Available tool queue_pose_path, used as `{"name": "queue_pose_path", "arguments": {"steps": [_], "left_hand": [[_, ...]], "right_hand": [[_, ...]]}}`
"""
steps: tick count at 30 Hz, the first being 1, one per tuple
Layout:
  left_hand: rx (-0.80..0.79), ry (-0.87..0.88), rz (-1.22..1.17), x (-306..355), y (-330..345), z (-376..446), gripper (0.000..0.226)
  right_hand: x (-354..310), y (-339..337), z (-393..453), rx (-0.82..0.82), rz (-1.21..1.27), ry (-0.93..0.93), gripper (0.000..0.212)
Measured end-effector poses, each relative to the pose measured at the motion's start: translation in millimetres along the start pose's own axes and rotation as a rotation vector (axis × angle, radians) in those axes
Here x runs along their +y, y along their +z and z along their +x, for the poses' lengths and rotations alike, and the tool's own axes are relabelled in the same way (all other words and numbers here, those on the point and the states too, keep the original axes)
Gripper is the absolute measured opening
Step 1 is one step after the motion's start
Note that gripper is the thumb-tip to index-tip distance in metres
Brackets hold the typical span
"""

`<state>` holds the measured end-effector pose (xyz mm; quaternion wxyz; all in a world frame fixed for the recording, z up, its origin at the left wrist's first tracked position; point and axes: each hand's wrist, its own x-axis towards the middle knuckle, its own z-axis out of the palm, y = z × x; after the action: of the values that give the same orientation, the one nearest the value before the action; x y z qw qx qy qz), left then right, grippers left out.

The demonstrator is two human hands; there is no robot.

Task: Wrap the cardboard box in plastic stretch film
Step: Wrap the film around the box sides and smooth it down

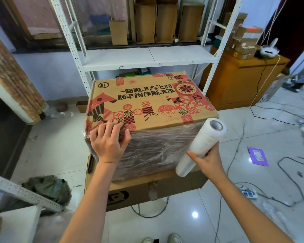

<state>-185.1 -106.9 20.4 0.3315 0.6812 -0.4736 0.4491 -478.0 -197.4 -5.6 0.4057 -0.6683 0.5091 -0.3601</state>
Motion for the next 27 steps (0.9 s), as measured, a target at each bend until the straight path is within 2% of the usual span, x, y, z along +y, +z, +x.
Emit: {"name": "queue_pose_path", "arguments": {"steps": [4,10,16,23,27], "left_hand": [[0.008,0.014,-0.009,-1.6,-0.1,1.6,0.033],[-0.027,-0.014,-0.025,2.3,0.5,2.5,0.031],[-0.004,0.036,0.040,-0.8,1.4,4.5,0.033],[-0.004,0.022,0.073,1.2,-0.1,8.0,0.038],[-0.006,0.010,0.063,8.2,-0.3,7.4,0.039]], "right_hand": [[-0.7,-3.1,8.7,-0.033,-0.001,-0.007,0.076],[2.4,-4.5,13.4,-0.078,-0.128,-0.052,0.082],[7.3,-13.5,22.2,-0.149,-0.165,-0.047,0.083],[8.2,-25.8,27.2,-0.108,-0.341,-0.108,0.085],[7.1,-29.0,30.8,-0.016,-0.389,-0.095,0.081]]}}
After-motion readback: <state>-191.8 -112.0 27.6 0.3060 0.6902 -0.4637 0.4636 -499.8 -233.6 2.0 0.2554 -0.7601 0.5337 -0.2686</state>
